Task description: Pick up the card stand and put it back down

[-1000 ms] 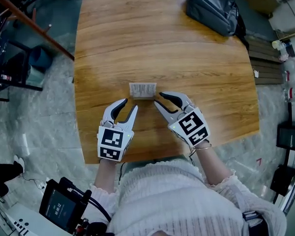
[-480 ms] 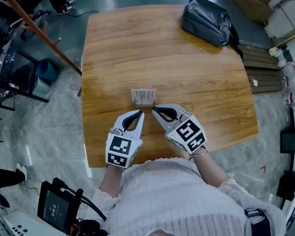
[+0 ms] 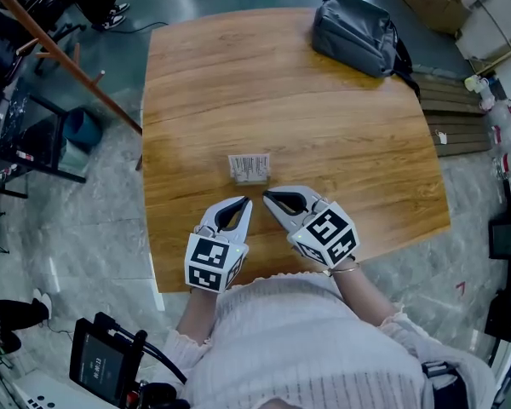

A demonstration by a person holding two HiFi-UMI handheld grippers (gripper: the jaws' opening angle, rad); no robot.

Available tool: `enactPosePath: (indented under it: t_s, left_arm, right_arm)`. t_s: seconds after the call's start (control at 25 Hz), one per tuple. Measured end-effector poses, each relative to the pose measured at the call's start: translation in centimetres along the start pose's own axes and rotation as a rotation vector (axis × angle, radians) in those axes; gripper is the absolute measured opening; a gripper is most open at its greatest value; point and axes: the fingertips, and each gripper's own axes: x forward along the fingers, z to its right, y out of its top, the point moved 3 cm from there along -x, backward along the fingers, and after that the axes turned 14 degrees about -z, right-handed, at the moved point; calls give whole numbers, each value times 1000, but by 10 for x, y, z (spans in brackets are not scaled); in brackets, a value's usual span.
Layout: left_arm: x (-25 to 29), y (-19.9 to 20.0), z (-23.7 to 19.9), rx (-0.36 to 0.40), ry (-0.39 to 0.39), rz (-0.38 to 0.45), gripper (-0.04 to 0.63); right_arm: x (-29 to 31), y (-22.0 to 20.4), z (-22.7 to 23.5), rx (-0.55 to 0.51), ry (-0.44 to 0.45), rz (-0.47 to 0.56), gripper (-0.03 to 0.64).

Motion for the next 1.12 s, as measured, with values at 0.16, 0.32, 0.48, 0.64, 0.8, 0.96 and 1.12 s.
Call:
enactPosePath:
  t_s: [0.16, 0.32, 0.48, 0.64, 0.8, 0.96, 1.12]
  left_arm:
    - [4, -2, 1, 16, 0, -4, 9]
    - [5, -3, 1, 8, -9, -8, 9]
    - [5, -4, 2, 15, -14, -19, 9]
    - [5, -5, 2, 15, -16, -18, 9]
    - [5, -4, 2, 14, -6, -18, 9]
    - [5, -5, 2, 12, -4, -19, 9]
    - [5, -5, 5, 21, -10, -21, 9]
  right_arm:
    - [2, -3, 0, 1, 3, -7, 0]
    - [5, -4, -2, -10, 8, -25, 0]
    - [4, -4, -4, -10, 8, -28, 0]
    - [5, -5, -4, -30, -2, -41, -2]
    - [5, -4, -6, -38, 6, -44, -2]
    - [6, -7, -7, -45, 12, -57, -2]
    - [5, -10, -7, -45, 15, -67, -2]
